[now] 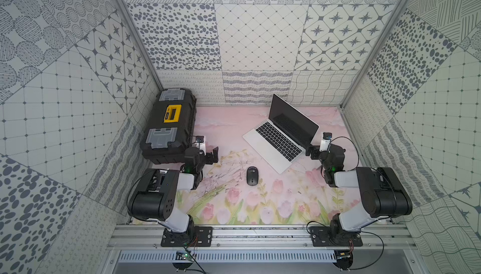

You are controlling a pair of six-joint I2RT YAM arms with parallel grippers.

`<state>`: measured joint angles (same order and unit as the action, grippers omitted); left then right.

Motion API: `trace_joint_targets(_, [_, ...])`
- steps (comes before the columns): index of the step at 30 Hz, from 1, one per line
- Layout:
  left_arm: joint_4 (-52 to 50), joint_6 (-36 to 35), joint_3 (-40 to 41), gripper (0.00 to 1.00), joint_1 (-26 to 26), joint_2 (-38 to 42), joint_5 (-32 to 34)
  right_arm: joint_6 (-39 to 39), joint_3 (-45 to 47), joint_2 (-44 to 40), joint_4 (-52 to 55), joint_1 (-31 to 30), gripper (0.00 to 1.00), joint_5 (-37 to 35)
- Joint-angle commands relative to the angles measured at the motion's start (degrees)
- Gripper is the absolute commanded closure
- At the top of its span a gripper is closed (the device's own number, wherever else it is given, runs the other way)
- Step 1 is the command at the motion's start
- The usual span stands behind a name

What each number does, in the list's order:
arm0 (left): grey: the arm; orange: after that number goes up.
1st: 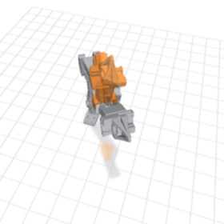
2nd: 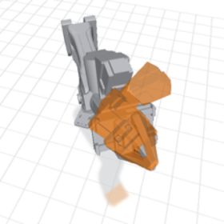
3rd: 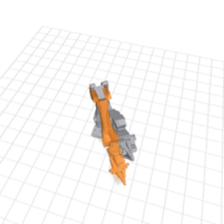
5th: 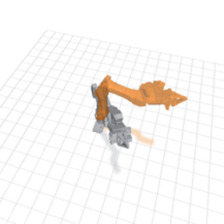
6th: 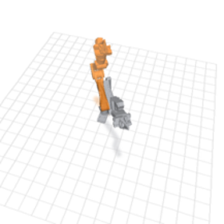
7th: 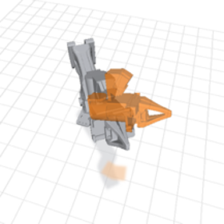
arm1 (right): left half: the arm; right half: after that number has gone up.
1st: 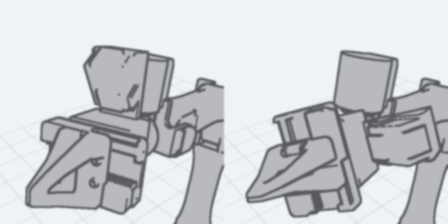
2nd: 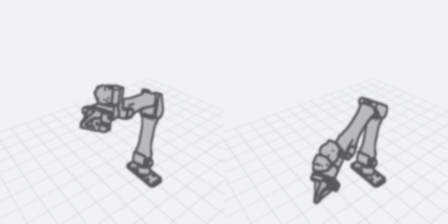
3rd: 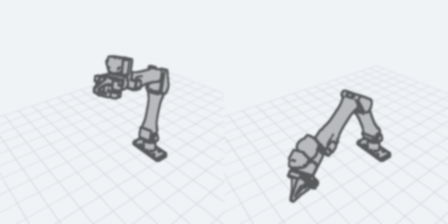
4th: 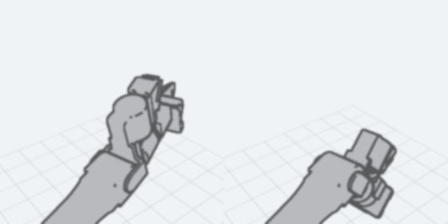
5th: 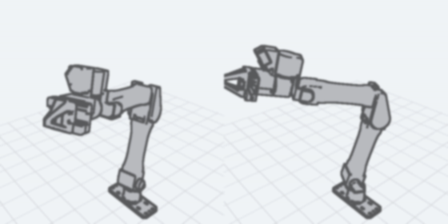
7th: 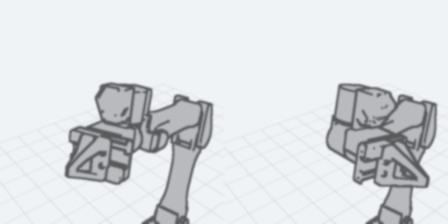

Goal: Insert the wireless mouse receiver into the laptop
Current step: Pick up the mouse from the center of the board.

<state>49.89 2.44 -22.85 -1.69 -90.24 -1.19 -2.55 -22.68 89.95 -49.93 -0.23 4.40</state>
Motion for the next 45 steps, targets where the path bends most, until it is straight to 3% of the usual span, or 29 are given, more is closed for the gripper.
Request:
trace_joint_targets(1, [0.0, -0.4, -0.4, 0.01, 0.0, -0.3, 0.9, 0.3, -0.1, 0.0, -1.6, -0.3, 0.03, -0.7])
trace_joint_targets(10, [1.9, -1.0, 0.9, 0.01, 0.7, 0.0, -2.1, -0.3, 0.8, -0.2, -3.7, -0.2, 0.03, -1.3])
trace_joint_targets(14, [11.9, -2.6, 9.4, 0.01, 0.4, 7.2, -6.5, 0.7, 7.4, -9.5, -7.6, -0.8, 0.03, -2.2])
trace_joint_targets(17, [11.0, -5.8, 14.9, 0.01, -4.0, 19.2, -4.7, -4.6, 5.4, -25.9, 14.0, -4.5, 0.03, -6.8])
trace_joint_targets(19, [-3.2, -1.6, 14.1, 0.01, -5.9, 30.7, -5.0, -7.6, -0.2, -32.8, 32.6, -7.9, 0.03, -5.6])
trace_joint_targets(21, [-18.2, 2.0, 9.4, 0.02, -8.4, 39.9, -7.5, -11.6, -3.9, -34.3, 40.6, -14.1, 0.03, -7.6])
trace_joint_targets(26, [-35.8, 2.9, 2.9, 0.01, -19.5, 52.4, -2.0, -23.5, -9.3, -24.3, 46.0, -37.6, 0.03, -17.9])
trace_joint_targets(28, [-45.8, 2.2, -3.0, 0.01, -23.6, 53.2, -0.1, -28.4, -13.4, -16.9, 46.9, -47.4, 0.03, -22.7])
trace_joint_targets(32, [-62.8, 1.5, -14.2, 0.01, -30.1, 51.5, 3.6, -35.0, -22.6, -2.4, 48.4, -60.4, 0.03, -29.0])
trace_joint_targets(37, [-74.9, -6.0, -20.0, 0.01, -33.7, 50.5, 3.5, -41.7, -29.0, 10.0, 51.5, -66.4, 0.03, -33.8])
trace_joint_targets(41, [-79.2, -10.0, -20.1, 0.02, -33.9, 50.6, 2.0, -43.0, -28.9, 12.4, 52.6, -66.4, 0.03, -36.4])
trace_joint_targets(45, [-79.4, -11.9, -19.1, 0.01, -33.9, 50.4, -0.7, -42.2, -28.6, 14.5, 52.1, -64.6, 0.03, -33.2])
